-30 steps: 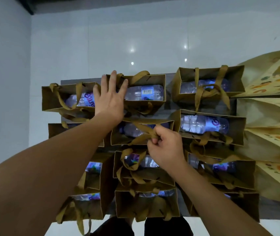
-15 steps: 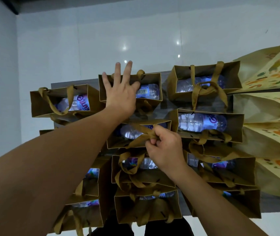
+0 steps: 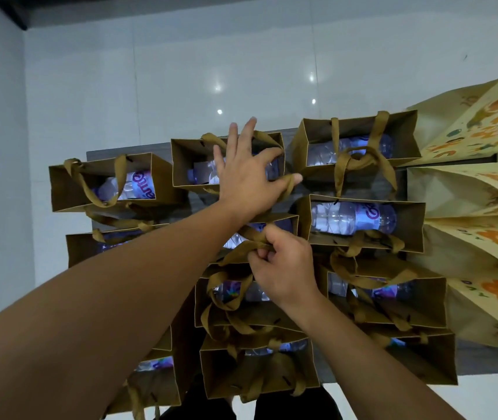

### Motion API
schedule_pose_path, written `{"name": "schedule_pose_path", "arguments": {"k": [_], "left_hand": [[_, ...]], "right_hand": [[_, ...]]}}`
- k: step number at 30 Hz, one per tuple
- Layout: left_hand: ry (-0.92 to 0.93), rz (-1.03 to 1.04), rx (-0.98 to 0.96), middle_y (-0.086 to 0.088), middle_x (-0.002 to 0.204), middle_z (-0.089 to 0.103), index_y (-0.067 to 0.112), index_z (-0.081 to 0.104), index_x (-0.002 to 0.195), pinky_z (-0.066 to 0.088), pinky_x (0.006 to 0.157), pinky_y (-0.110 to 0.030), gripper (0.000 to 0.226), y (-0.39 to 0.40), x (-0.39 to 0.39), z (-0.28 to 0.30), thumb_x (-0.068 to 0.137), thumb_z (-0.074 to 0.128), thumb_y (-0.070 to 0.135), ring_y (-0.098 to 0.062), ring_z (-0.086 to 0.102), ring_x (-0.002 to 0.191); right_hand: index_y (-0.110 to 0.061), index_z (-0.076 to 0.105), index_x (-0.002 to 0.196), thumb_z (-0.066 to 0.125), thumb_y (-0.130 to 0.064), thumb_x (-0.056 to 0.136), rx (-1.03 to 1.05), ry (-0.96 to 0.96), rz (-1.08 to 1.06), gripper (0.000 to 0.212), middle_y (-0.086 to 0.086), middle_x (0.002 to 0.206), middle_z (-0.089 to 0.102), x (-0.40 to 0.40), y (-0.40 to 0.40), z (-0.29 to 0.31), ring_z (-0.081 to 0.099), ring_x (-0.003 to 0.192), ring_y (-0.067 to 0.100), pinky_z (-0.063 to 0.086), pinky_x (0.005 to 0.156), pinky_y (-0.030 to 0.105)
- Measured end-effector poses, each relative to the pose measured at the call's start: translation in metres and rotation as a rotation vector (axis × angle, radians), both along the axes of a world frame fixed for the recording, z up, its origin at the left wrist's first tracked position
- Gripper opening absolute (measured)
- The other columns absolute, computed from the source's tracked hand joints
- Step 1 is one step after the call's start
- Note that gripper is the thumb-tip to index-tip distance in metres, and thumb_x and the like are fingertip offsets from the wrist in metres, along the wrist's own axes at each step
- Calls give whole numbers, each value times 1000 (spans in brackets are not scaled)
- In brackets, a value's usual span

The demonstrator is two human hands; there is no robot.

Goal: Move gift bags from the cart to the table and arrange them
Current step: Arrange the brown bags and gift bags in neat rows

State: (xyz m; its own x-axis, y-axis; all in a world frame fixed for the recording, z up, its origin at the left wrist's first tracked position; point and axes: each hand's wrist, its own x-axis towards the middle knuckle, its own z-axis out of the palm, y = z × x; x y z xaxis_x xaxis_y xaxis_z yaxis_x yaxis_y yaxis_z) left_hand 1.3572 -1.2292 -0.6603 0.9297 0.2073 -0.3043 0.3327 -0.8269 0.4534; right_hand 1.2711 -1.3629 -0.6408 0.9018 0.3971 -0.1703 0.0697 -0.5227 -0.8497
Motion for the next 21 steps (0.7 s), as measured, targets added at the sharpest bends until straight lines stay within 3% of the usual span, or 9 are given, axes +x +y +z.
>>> {"name": "schedule_pose_path", "arguments": {"k": [3,7,9,12,14,16,19,21], "left_hand": [[111,190,-246,5,169,-1,37,70,120,-8,122,-57,48,-9,12,11,93,47,70,-21,-18,154],[156,333,-357,9,169,7,29,78,90,-11,123,-52,55,-12,18,19,104,32,56,-15,-15,154],[154,376,-389,10,166,23,30,76,77,-9,123,-53,68,-10,17,18,103,19,55,-13,-10,154],[97,460,-368,6,141,57,28,74,90,5,123,-55,73,-8,8,16,93,11,65,-13,13,152],[63,520,-293,5,122,64,26,71,99,21,119,-52,67,-4,3,19,96,17,67,-14,35,137],[90,540,-267,1,104,67,26,69,92,32,111,-46,62,4,3,29,101,20,63,-17,47,119],[193,471,-264,-4,88,71,12,72,95,38,101,-40,73,17,10,48,107,11,51,-22,60,101],[194,521,-283,-3,84,74,9,76,87,37,93,-33,83,24,14,63,107,8,52,-16,63,88]], "right_hand": [[-13,53,66,68,-5,82,-26,46,18,24,-5,61,54,-1,-1,2,54,56,14,51,53,41],[-14,54,68,68,-9,84,-39,81,11,22,-4,62,56,-2,0,8,56,58,14,53,57,42],[-15,54,68,67,-11,84,-38,90,10,21,-5,62,56,-2,-1,12,57,59,14,54,58,41],[-15,52,67,69,-8,83,-56,94,19,25,-5,61,54,-3,-2,17,55,58,15,53,58,42],[-14,52,67,70,-7,83,-83,84,30,25,-4,61,54,-5,-3,22,54,59,15,53,59,42],[-15,51,67,70,-7,84,-121,93,45,26,-4,64,53,-7,-4,28,55,62,14,54,62,41],[-17,45,65,67,-7,86,-147,114,92,32,-3,68,53,-8,-4,39,53,67,14,54,66,41],[-21,37,62,64,-4,85,-149,107,105,38,-4,66,49,-8,-3,48,49,66,12,50,63,36]]}}
